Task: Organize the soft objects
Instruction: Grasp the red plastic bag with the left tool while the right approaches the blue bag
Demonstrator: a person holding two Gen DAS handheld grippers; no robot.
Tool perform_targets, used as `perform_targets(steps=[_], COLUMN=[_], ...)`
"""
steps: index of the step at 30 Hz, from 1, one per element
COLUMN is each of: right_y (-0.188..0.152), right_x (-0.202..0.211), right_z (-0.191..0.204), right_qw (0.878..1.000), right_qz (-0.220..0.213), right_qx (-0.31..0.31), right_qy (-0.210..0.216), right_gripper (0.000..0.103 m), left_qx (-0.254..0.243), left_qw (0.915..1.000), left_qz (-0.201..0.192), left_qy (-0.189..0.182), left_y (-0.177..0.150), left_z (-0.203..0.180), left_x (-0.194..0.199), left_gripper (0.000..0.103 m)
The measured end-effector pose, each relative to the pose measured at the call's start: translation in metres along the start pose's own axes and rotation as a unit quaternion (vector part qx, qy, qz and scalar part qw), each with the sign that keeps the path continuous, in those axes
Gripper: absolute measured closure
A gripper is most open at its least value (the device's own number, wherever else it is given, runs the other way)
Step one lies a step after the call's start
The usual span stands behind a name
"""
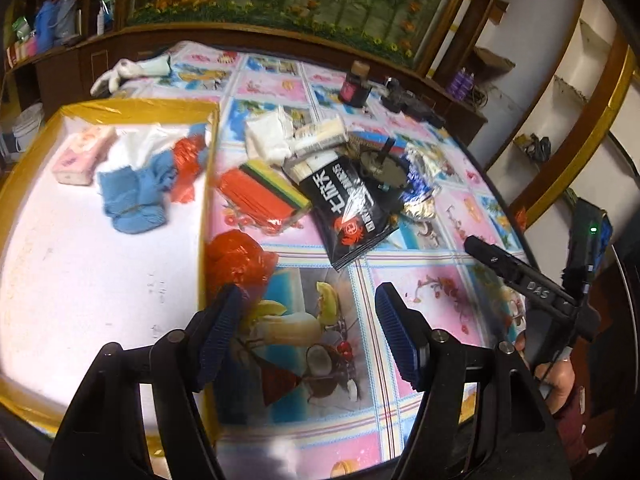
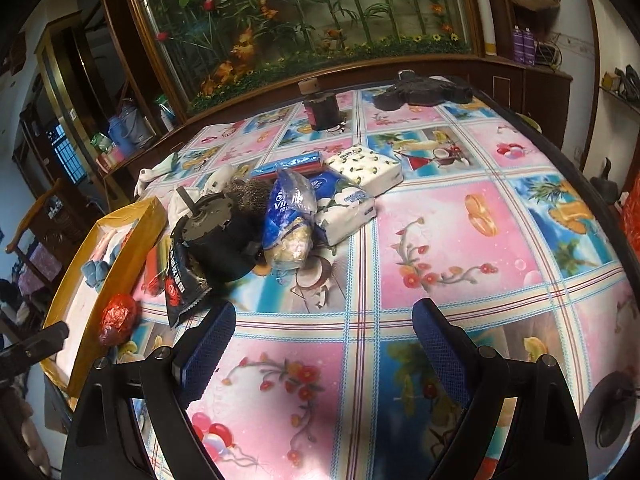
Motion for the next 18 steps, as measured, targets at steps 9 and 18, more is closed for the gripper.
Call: perform_targets(steps=[9,18], right_y=[-0.003,-0.004], right_x=[-0.012,-0.012], right_z=[-0.009,-0.007], right_qw=[0.999,1.0], right_qz=[0.011,0.01], right_qx=[-0.028,-0.027], right_qy=[0.015,0.012], right_gripper=[0.012,0.012], left_qx=[0.008,-0.004], left_qw=[0.9998,0.999], left_qz=[0.018,-0.016], left_qy=[0.0,0.041], left_y=[-0.007,0.012], left_z=[0.011,0.02], left_x=[-0.015,-0.009], left_gripper=[0.035,0.035])
Point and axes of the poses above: each gripper's, at about its wrist camera, not at the fingertips, and x roughly against the way its jaws point, z to its left, y to its top, the point moved 8 cm from there along -x, roughly the way its jaws point, and after that the axes turned 9 degrees about x, right-handed, at the moved point
